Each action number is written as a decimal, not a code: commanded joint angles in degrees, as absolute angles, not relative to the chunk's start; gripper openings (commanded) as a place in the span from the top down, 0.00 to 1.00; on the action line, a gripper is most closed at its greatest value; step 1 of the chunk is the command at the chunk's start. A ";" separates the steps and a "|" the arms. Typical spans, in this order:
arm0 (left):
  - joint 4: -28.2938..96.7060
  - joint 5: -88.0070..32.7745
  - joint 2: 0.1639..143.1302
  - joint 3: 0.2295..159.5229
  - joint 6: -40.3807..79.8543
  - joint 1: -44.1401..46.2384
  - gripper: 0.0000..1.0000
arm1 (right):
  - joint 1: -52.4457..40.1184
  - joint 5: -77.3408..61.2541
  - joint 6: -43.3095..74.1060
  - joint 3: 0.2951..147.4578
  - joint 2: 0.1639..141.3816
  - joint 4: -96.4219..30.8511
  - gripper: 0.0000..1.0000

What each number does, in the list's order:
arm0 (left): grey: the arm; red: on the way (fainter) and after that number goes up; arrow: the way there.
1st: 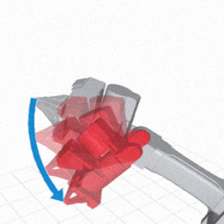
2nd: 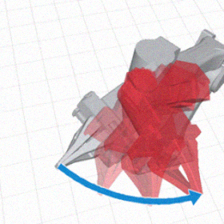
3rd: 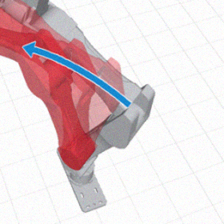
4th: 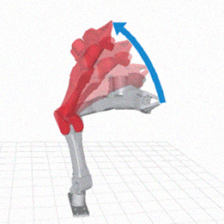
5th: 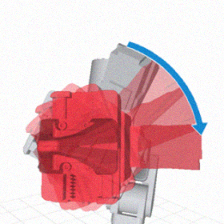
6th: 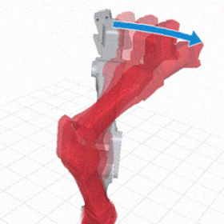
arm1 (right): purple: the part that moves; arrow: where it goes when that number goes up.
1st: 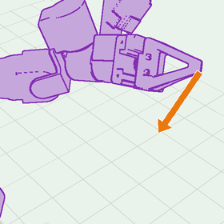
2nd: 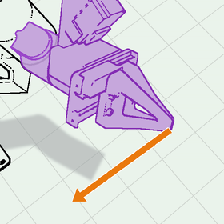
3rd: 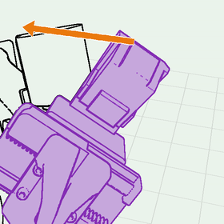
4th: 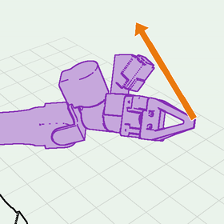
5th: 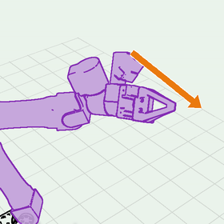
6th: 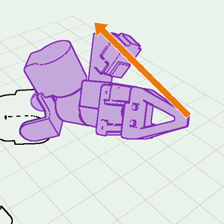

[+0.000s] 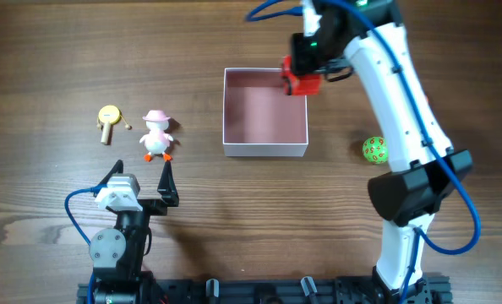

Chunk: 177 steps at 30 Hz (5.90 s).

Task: Pack container
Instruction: 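Carry the fire truck into the box and release it, then move the right gripper to the white plush duck and grasp it, then lift the plush duck and carry it over the box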

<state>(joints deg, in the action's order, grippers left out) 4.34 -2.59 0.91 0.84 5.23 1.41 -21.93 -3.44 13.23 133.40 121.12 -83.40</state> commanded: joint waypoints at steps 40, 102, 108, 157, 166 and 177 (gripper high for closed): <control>4.34 -2.04 0.82 0.32 4.75 0.93 0.00 | -24.95 6.68 23.94 105.62 119.90 -56.93 0.56; 4.34 -2.04 0.82 0.32 4.75 0.95 0.00 | -10.20 16.71 9.52 132.42 117.86 -83.05 0.00; 4.34 -2.04 0.82 0.32 4.75 0.95 0.00 | 1.48 -1.50 -18.87 129.95 118.52 -83.05 0.00; 4.34 -2.04 0.82 0.32 4.78 0.95 0.00 | 9.04 -3.05 -12.91 128.44 134.50 -73.87 0.96; 4.34 -2.04 0.82 0.32 4.75 0.95 0.00 | -1.08 -6.04 -2.24 144.35 122.48 -80.20 0.96; 4.34 -2.04 0.82 0.32 4.75 0.95 0.00 | -19.40 -3.31 21.76 139.61 116.99 -82.61 0.96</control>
